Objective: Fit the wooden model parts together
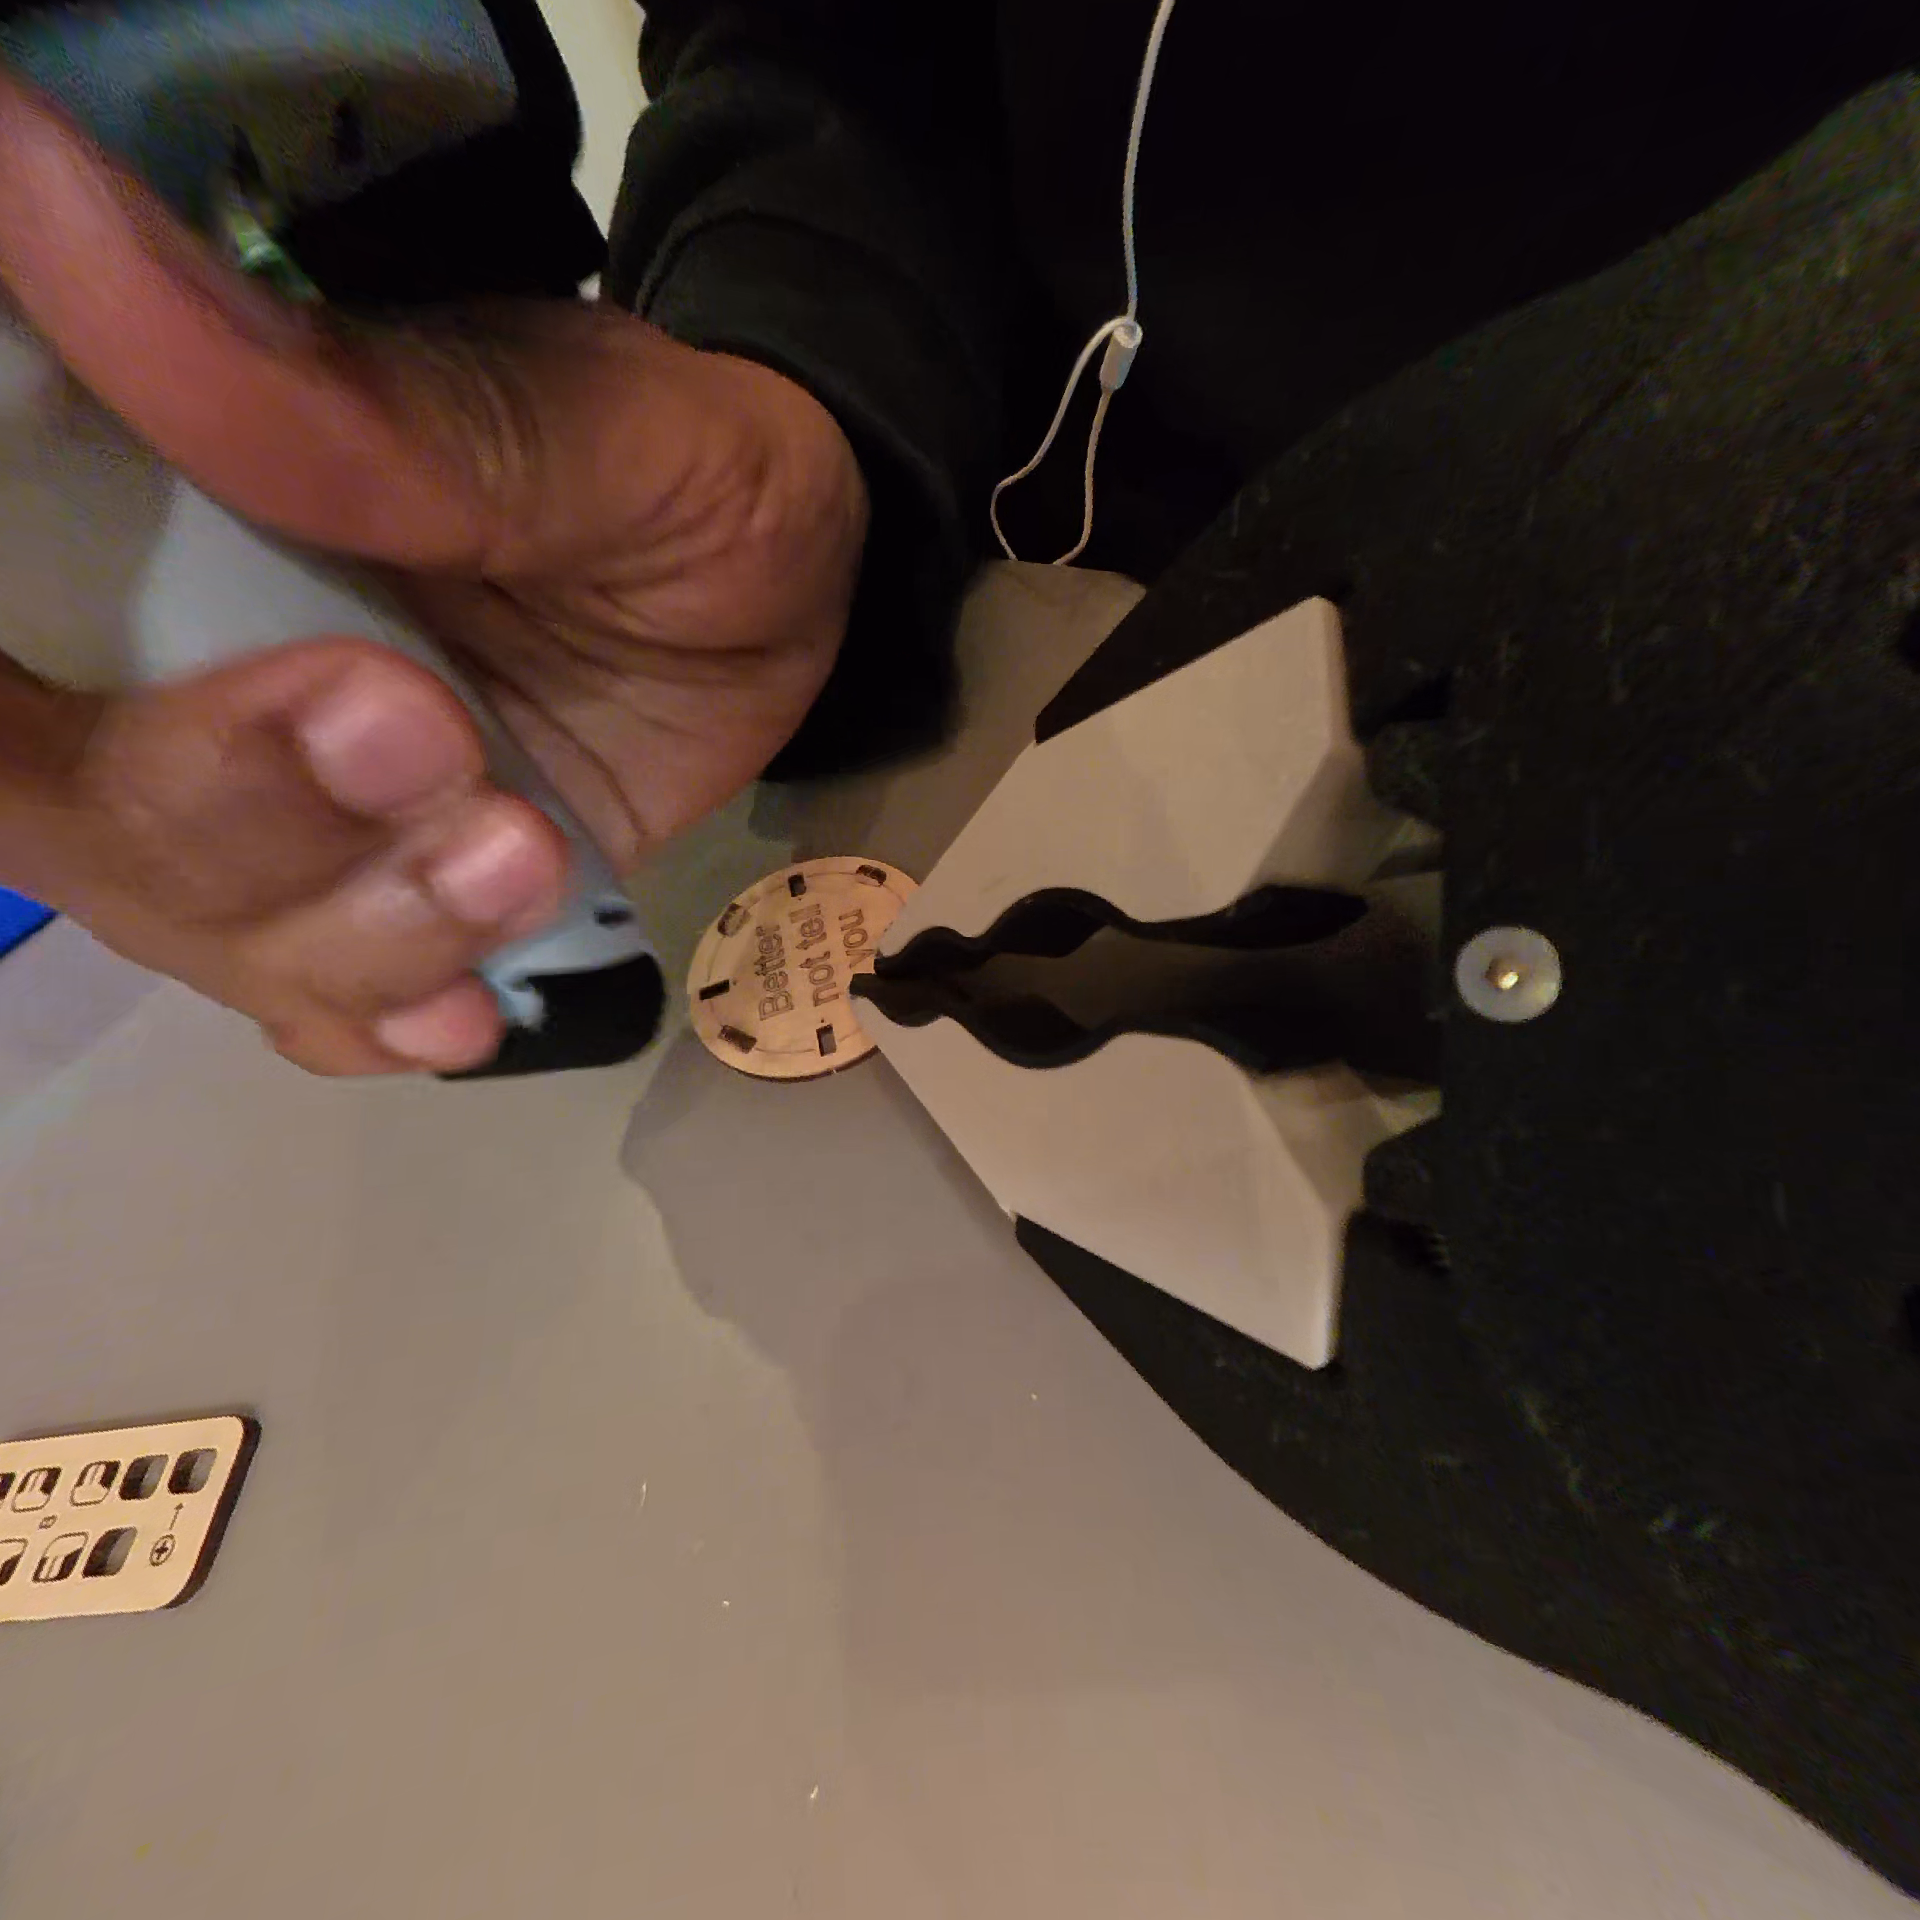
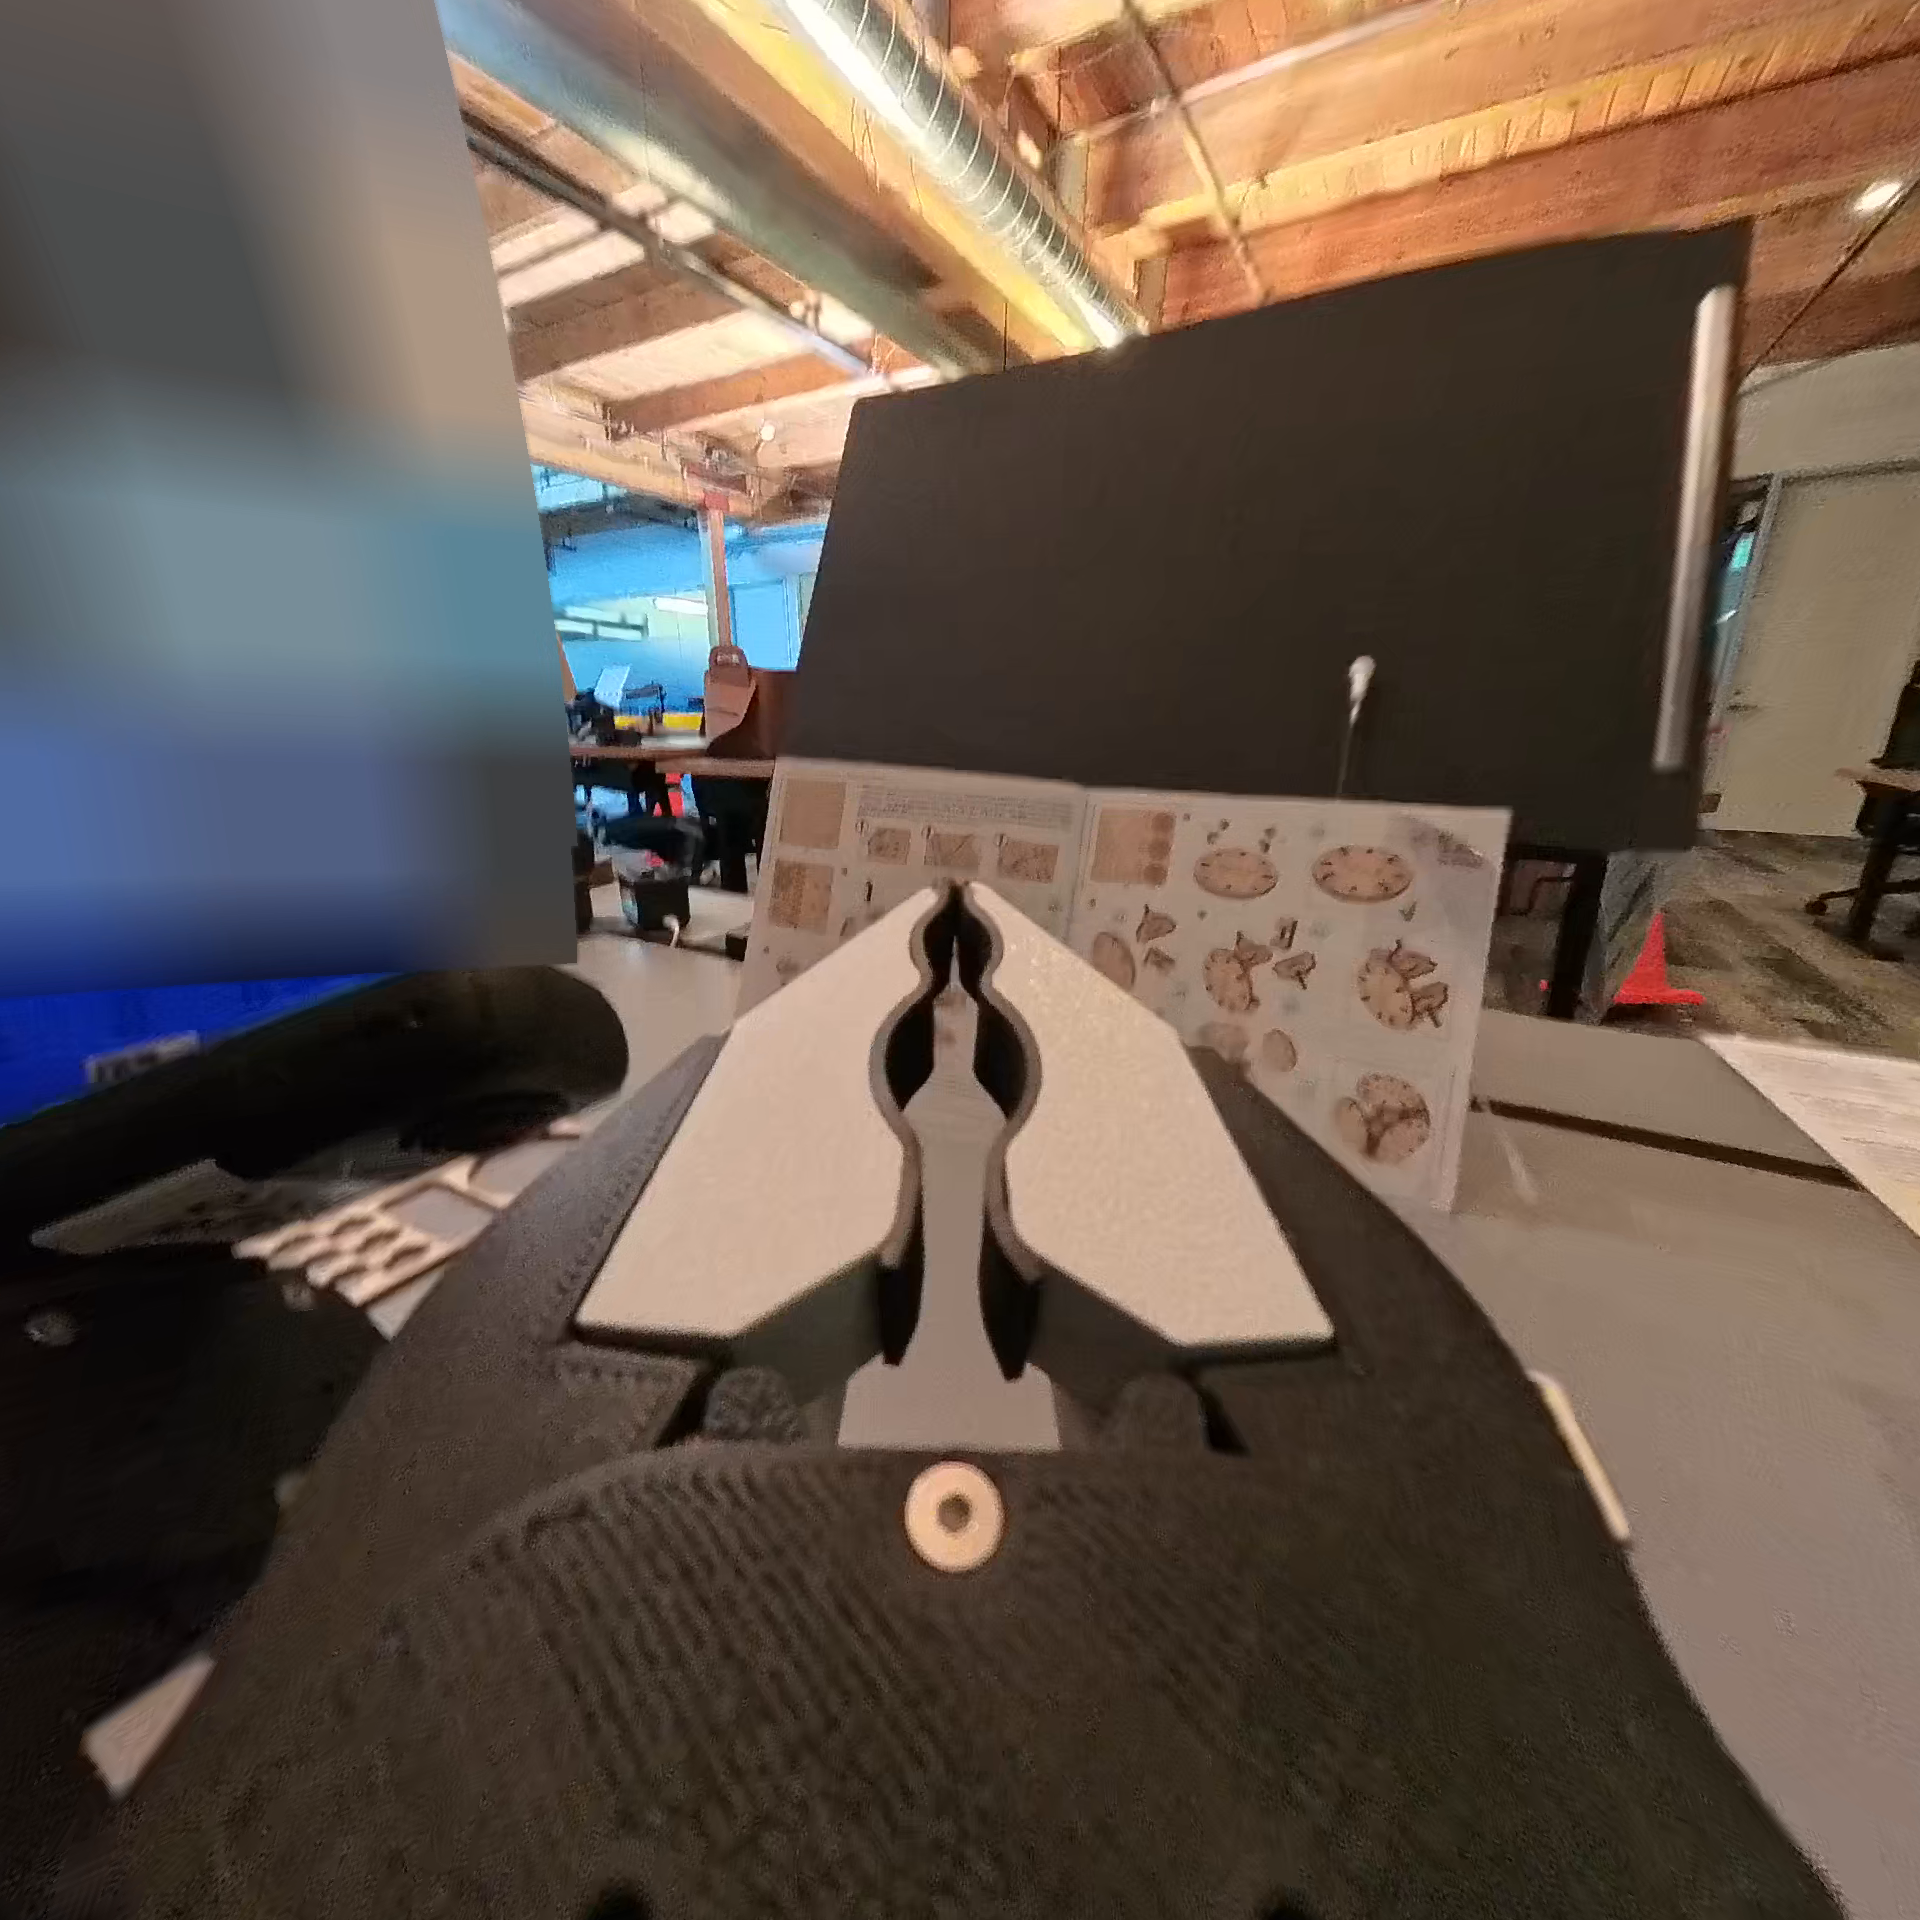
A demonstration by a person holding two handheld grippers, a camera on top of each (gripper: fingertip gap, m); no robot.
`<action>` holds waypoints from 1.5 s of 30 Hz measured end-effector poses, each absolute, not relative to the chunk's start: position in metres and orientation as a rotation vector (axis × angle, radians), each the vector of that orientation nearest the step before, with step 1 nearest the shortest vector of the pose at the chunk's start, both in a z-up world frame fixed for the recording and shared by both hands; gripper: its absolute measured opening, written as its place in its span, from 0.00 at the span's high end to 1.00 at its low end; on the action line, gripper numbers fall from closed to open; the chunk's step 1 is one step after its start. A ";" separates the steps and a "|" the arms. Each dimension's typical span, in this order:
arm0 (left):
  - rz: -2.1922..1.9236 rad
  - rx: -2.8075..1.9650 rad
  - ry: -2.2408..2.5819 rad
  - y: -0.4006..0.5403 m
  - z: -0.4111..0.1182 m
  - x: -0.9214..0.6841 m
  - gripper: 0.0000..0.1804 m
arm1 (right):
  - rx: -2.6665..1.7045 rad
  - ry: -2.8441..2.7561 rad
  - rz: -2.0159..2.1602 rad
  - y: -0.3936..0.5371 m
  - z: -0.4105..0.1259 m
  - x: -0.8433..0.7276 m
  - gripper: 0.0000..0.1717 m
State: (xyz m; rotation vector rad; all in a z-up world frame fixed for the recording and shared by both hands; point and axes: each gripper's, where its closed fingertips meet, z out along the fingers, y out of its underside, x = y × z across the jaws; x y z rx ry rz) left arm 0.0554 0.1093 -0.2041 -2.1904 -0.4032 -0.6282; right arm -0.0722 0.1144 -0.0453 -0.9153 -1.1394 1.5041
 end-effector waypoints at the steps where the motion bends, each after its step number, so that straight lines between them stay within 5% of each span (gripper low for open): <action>1: -0.625 -2.191 -0.402 0.109 -0.204 0.055 1.00 | -0.936 -1.187 1.494 0.109 -0.061 -0.075 1.00; 45: -0.642 -2.191 -0.406 0.109 -0.205 0.056 1.00 | -1.057 -1.229 1.601 0.118 -0.074 -0.083 1.00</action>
